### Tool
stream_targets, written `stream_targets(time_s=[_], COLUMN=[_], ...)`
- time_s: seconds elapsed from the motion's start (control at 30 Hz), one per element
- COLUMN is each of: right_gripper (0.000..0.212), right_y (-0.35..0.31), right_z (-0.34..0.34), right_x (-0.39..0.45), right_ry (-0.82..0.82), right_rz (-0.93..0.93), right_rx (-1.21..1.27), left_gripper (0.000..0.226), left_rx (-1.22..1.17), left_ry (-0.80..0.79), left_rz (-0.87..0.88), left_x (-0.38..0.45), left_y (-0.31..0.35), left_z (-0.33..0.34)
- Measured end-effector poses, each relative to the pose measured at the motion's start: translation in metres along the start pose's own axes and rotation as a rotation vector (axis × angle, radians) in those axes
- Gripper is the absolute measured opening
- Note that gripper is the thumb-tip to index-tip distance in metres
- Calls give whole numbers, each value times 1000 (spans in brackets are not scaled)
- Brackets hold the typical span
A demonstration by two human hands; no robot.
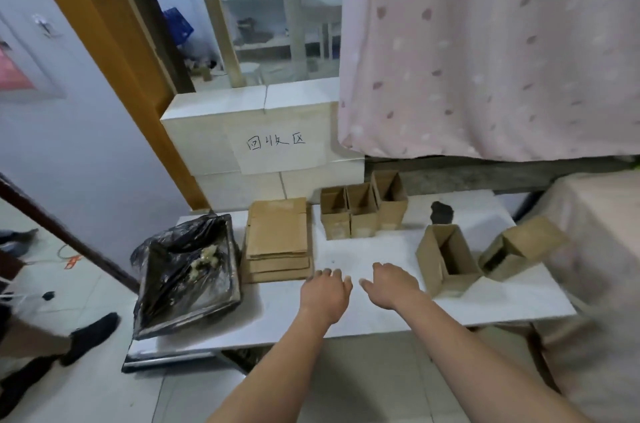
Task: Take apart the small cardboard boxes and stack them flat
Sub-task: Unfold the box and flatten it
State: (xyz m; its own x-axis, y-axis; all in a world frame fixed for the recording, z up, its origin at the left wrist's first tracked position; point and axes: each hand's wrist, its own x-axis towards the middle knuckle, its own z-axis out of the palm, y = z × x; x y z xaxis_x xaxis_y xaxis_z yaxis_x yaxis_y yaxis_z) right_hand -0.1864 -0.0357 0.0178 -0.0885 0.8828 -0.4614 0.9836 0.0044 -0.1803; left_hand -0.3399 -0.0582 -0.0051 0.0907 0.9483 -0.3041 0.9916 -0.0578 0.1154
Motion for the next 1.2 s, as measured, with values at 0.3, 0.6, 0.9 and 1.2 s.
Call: stream_targets(time_s=[0.3, 0.6, 0.9, 1.2], right_gripper=[48, 50, 55, 42], right_y=[203, 342, 390, 427], right_z=[-49, -61, -53, -92], right_x=[-27, -45, -21, 50], right_ry=[89, 58, 52, 17], right_rz=[79, 195, 265, 231], right_rx=[68, 157, 258, 48], left_gripper=[48, 43, 41, 34], left_rx=[63, 113, 288, 102], left_ry=[10, -54, -143, -162], left_rz=[129, 239, 355, 294], left_x=[38, 51, 111, 205], left_y=[200, 334, 384, 412], left_z=[-2, 9, 18, 12])
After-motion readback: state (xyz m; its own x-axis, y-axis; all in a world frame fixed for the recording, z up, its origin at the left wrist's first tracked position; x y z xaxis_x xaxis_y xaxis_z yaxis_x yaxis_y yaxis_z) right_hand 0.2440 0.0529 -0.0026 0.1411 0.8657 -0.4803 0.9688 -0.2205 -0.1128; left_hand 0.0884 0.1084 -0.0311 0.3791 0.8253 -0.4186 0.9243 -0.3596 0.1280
